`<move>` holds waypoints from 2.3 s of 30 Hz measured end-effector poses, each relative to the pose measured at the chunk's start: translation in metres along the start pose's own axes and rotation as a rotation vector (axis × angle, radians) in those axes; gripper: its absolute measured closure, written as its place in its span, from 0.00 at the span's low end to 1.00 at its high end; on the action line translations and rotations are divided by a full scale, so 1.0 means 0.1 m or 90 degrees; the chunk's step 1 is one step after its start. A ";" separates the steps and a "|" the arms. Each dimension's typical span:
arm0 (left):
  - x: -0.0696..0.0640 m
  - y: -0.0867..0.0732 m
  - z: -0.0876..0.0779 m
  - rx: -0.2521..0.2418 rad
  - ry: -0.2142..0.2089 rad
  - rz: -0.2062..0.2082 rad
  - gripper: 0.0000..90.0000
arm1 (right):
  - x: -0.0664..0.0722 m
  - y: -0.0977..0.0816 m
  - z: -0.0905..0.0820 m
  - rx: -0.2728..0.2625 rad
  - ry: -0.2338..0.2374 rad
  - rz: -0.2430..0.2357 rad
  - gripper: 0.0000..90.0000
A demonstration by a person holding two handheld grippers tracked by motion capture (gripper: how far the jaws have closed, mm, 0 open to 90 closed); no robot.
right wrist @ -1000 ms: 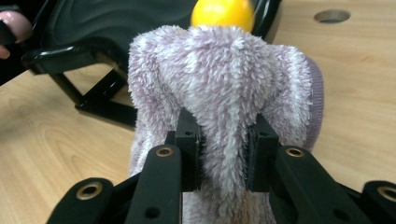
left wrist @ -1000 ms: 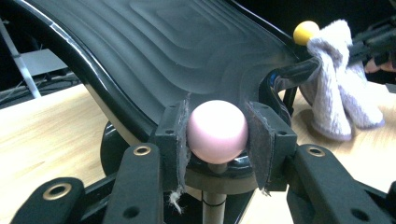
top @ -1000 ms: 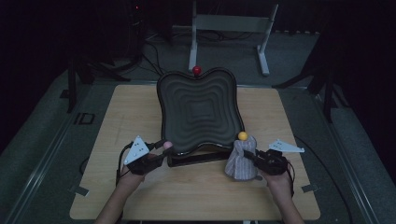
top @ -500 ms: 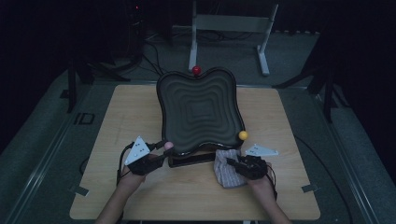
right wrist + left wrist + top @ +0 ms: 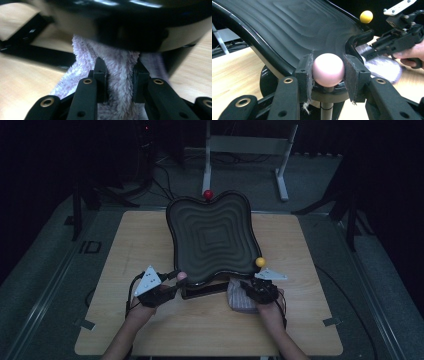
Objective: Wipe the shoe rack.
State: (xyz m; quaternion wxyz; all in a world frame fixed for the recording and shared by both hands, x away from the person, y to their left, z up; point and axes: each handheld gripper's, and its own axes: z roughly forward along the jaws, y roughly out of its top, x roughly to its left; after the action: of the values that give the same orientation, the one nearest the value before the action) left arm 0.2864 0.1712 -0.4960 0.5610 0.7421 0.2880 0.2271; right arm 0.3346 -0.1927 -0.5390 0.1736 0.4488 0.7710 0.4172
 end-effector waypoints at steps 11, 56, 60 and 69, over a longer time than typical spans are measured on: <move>0.00 0.00 0.00 0.001 0.000 -0.001 0.67 | 0.26 -0.03 0.17 0.014 -0.017 -0.059 0.81; 0.01 0.00 0.01 0.000 -0.005 -0.003 0.67 | 0.70 0.08 0.39 0.021 0.029 -0.129 0.81; 0.01 0.00 0.01 -0.002 -0.007 -0.006 0.67 | 0.57 0.06 0.33 0.021 0.012 -0.120 0.81; 0.02 -0.01 0.01 -0.004 -0.009 -0.008 0.67 | 0.20 0.03 0.20 0.023 -0.025 -0.081 0.81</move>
State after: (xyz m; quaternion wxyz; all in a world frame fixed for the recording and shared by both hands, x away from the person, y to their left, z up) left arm 0.2879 0.1718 -0.4968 0.5670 0.7399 0.2880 0.2196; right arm 0.3385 -0.1657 -0.5466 0.2063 0.4101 0.8018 0.3825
